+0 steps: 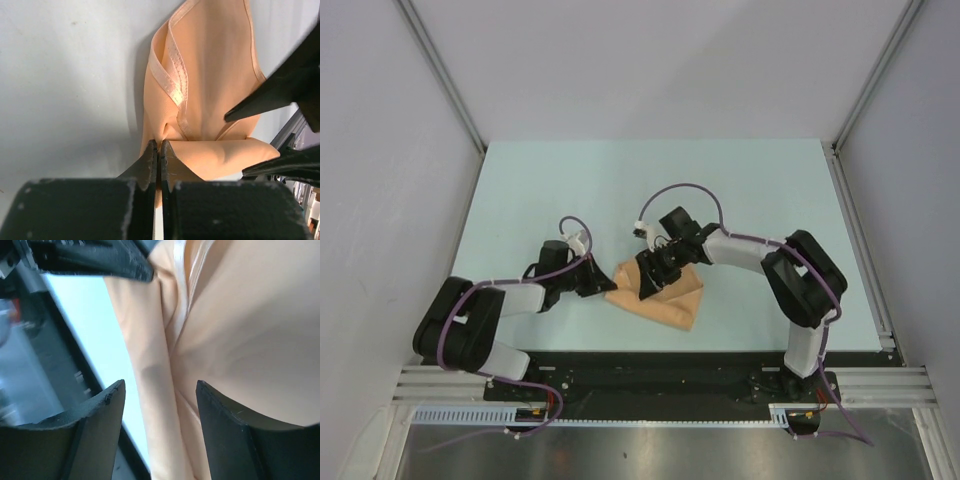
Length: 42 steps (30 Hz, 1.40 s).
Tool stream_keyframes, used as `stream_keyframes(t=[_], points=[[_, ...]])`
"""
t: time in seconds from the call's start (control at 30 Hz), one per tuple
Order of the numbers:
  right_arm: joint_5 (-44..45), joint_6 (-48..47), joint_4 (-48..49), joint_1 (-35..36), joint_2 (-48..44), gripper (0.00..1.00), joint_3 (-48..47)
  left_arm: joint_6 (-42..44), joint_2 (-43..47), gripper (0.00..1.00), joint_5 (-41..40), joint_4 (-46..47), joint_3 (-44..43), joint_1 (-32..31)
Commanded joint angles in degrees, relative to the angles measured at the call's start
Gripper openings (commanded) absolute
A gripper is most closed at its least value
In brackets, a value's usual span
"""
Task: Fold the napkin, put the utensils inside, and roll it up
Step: Roll the napkin with the utensil
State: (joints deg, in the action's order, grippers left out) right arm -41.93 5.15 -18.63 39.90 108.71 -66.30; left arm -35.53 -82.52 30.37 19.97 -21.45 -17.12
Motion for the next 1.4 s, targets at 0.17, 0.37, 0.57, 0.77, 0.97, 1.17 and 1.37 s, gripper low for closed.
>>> stream_keyframes(t=[0.17,0.37,0.57,0.77,0.97,1.17,1.37], points=[[44.63,-4.97,11.15,18.27,-13.34,0.64,8.81,1.25,-2.38,0.0,0.39,-6.07,-5.0,-0.19],[54.23,-8.22,16.52,24.08,-13.43,0.64,12.42,1.43,-3.08,0.0,0.13,-7.48,-6.06,-0.19],[57.13,-10.59,17.66,26.02,-9.92,0.64,13.13,1.34,-3.17,0.0,0.22,-7.92,-6.32,-0.19],[55.03,-11.47,18.02,25.4,-7.64,0.62,13.04,1.6,-3.35,0.0,0.83,-7.92,-6.85,-0.19],[50.2,-10.08,16.18,23.12,-5.0,0.54,12.17,1.69,-3.09,0.04,2.33,-7.14,-7.81,-0.19],[38.97,-7.79,10.11,17.68,-2.97,0.38,10.06,2.22,2.27,0.45,-2.59,-10.56,-9.31,0.6],[17.01,-3.31,7.29,10.21,-1.48,0.26,9.44,2.92,8.42,0.69,-8.13,-13.2,-7.82,1.57]])
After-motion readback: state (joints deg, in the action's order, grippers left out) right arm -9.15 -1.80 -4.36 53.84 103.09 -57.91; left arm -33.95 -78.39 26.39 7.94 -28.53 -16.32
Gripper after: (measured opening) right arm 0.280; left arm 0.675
